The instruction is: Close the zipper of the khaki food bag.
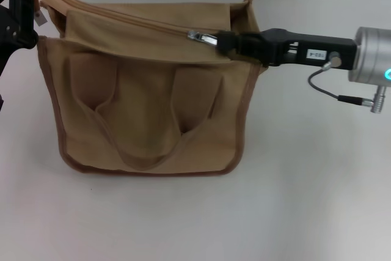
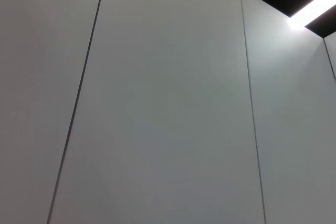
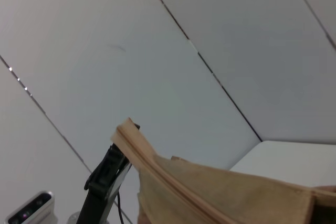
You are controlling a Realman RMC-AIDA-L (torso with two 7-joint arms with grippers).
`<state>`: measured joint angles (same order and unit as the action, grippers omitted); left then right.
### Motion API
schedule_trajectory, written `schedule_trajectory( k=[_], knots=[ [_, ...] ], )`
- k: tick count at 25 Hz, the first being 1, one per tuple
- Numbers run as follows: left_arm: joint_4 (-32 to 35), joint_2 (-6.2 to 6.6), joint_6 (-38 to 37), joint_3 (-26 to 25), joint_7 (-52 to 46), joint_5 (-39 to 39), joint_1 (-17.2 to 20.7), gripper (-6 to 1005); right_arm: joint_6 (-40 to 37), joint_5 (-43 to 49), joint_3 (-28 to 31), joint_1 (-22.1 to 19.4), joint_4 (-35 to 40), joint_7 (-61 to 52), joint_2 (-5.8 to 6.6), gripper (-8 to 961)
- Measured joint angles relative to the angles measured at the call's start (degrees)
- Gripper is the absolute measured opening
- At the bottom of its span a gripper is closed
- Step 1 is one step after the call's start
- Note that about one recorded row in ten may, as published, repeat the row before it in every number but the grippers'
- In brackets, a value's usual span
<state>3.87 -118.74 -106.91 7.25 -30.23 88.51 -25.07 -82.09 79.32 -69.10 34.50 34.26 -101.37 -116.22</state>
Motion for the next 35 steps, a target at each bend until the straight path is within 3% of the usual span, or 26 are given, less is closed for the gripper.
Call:
schedule_trajectory(
  k=[12, 19, 23, 29, 33, 35],
  knots=[
    [0.0, 0.0, 1.41, -0.05, 0.0, -0.04, 0.03, 53, -4.61, 4.62, 12.67, -3.94, 0.15, 0.25, 0.89, 0],
    [0.0, 0.0, 1.8, 0.22, 0.0, 0.29, -0.14, 53, -9.57, 4.44, 19.84, -6.41, -0.01, 9.06, -1.12, -1],
    [-0.22, -0.02, 1.86, 0.27, -0.18, 0.41, -0.18, 54, -10.77, 4.36, 21.15, -7.08, -0.1, 13.74, -2.58, 101],
    [-0.63, -0.03, 2.13, -0.95, -8.33, 0.03, -0.67, 54, -10.75, 4.31, 20.94, -6.51, -2.8, 16.01, -2.95, 322],
    [0.96, 0.15, 2.13, -0.75, -18.01, 0.21, -1.34, 192, -10.42, 4.29, 20.81, -5.73, -4.71, 17.89, -2.93, 504],
    [3.47, 0.2, 1.62, 0.6, -27.6, 0.61, -2.1, 267, -10.42, 4.26, 20.75, -5.14, -5.36, 18.24, -3.01, 599]
  ],
)
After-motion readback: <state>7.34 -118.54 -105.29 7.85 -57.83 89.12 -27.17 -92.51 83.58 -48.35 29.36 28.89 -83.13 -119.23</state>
